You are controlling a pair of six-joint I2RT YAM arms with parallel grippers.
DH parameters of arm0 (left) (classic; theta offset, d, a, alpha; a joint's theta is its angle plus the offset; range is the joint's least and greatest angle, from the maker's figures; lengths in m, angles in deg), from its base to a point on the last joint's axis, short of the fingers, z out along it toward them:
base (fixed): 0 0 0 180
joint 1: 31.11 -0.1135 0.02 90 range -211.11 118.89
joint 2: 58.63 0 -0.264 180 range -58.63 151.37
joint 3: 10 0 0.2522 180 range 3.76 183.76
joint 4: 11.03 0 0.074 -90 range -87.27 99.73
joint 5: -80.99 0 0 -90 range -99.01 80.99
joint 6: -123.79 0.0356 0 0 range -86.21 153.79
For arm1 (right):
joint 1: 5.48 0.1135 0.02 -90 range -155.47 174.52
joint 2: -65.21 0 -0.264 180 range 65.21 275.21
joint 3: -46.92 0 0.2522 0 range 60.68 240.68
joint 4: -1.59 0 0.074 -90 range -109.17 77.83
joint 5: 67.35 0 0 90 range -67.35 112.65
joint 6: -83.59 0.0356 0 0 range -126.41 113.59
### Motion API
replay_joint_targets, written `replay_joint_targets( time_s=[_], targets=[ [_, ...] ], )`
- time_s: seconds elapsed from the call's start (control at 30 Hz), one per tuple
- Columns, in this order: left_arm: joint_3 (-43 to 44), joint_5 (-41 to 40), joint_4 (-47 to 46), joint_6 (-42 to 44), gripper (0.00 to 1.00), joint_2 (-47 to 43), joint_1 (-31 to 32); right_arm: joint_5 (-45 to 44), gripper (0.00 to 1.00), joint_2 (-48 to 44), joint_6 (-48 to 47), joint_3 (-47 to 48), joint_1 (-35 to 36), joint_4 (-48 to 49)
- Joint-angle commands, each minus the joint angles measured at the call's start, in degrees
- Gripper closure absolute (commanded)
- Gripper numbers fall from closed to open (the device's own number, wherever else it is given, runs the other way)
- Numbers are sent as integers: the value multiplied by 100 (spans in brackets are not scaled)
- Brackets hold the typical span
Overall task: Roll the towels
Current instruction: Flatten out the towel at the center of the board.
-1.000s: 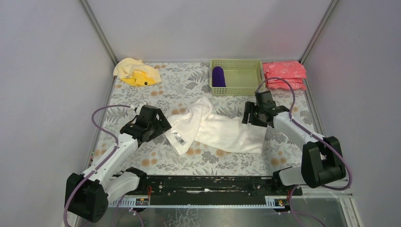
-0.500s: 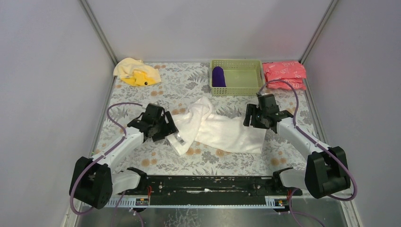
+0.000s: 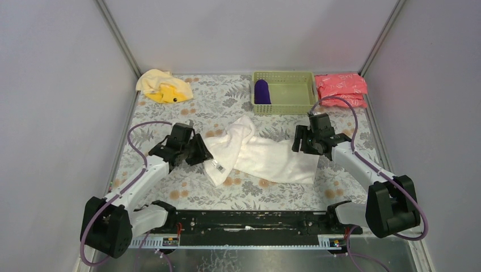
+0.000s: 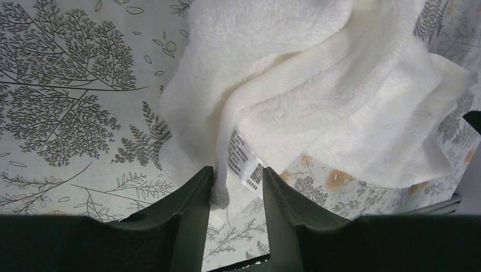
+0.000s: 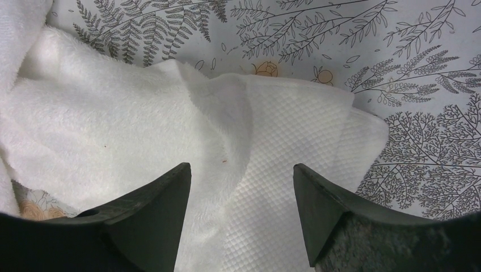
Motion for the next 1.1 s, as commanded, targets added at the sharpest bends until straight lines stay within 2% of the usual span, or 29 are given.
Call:
replay_joint_targets(
  time_s=[0.0,0.13,0.4,0.63,0.83,1.07],
  targets=[
    [144,377,-171,152,66,-28,-35,-309,26,-172,-70,33,21,245],
    [186,509,-184,221,74,109,-37,-597,25,-46,-135,152,4,234],
    [379,161,-114,298,79,465,-30,-600,24,469,-20,351,-335,362],
    [438,80,-62,345,99,468,-33,-346,33,953,8,224,-690,779],
    [522,-201,121,392,100,338,-35,-341,37,1214,-32,145,-802,928],
    [526,-317,133,349,100,343,-35,51,43,1530,-99,85,-837,1125]
  ],
)
